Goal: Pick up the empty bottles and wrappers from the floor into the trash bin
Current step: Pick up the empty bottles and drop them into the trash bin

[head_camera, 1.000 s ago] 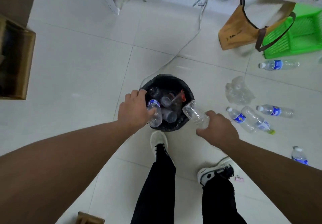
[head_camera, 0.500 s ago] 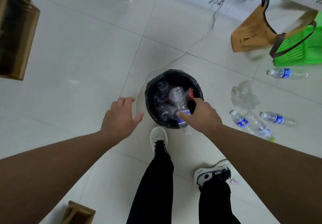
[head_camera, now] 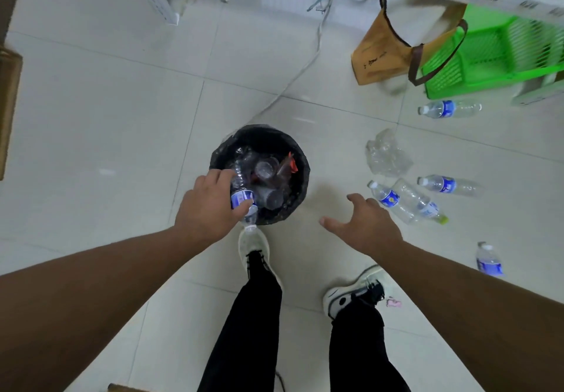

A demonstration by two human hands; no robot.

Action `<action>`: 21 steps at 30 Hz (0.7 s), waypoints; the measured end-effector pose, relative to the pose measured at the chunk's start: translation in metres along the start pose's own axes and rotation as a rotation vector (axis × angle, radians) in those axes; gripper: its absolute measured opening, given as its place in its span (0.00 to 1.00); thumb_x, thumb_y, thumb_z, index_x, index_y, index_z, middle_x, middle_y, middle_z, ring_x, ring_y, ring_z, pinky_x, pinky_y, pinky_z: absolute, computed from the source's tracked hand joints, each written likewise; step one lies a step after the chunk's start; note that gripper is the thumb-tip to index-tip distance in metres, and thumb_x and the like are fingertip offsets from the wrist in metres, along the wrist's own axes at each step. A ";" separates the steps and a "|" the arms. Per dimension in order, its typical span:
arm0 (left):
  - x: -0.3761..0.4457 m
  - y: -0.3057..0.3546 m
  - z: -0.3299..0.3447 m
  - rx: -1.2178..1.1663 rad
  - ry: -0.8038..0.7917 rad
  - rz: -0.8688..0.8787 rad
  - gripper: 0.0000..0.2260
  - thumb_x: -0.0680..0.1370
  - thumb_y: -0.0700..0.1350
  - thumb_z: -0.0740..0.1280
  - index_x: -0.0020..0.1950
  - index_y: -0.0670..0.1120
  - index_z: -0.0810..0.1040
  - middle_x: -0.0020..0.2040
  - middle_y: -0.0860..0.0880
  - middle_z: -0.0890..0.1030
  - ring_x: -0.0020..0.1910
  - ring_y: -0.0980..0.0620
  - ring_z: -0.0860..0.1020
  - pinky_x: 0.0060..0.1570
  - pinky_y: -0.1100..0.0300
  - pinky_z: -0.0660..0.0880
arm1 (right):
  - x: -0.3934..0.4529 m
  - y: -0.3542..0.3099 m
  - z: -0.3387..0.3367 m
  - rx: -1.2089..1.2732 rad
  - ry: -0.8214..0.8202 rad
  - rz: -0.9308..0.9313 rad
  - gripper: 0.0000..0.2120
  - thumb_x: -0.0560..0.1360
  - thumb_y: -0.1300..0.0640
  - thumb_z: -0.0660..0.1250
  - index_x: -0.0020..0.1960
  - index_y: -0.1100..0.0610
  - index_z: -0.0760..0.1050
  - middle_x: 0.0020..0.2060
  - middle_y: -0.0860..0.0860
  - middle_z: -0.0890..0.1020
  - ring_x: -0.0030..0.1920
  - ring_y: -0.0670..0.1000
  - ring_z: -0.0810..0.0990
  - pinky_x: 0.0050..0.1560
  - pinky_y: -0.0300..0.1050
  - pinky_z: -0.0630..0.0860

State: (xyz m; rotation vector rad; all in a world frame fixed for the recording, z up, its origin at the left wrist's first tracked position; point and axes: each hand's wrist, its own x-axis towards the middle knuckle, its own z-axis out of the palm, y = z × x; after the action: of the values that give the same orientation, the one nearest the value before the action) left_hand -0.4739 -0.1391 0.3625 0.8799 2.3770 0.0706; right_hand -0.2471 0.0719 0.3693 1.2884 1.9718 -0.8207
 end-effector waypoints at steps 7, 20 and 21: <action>0.004 0.080 0.007 0.073 -0.018 0.114 0.30 0.77 0.65 0.68 0.74 0.52 0.69 0.68 0.48 0.75 0.65 0.42 0.74 0.58 0.43 0.79 | -0.017 0.097 -0.028 0.096 0.024 0.117 0.48 0.69 0.23 0.68 0.81 0.47 0.63 0.72 0.54 0.73 0.72 0.61 0.73 0.65 0.60 0.76; 0.014 0.247 0.062 0.238 -0.104 0.299 0.31 0.76 0.64 0.71 0.73 0.49 0.71 0.68 0.46 0.76 0.70 0.41 0.72 0.63 0.42 0.75 | -0.029 0.276 -0.052 0.267 -0.004 0.263 0.47 0.68 0.24 0.69 0.80 0.45 0.63 0.71 0.53 0.73 0.70 0.60 0.73 0.63 0.60 0.77; 0.015 0.261 0.067 0.245 -0.113 0.312 0.31 0.76 0.64 0.70 0.74 0.50 0.70 0.69 0.47 0.76 0.70 0.41 0.72 0.65 0.42 0.73 | -0.030 0.290 -0.054 0.278 -0.005 0.269 0.47 0.68 0.25 0.69 0.80 0.45 0.63 0.70 0.53 0.73 0.70 0.60 0.73 0.63 0.60 0.77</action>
State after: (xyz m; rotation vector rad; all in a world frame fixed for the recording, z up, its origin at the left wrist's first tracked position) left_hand -0.2953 0.0637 0.3641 1.3302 2.1547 -0.1466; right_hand 0.0237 0.1922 0.3803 1.6661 1.6729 -0.9837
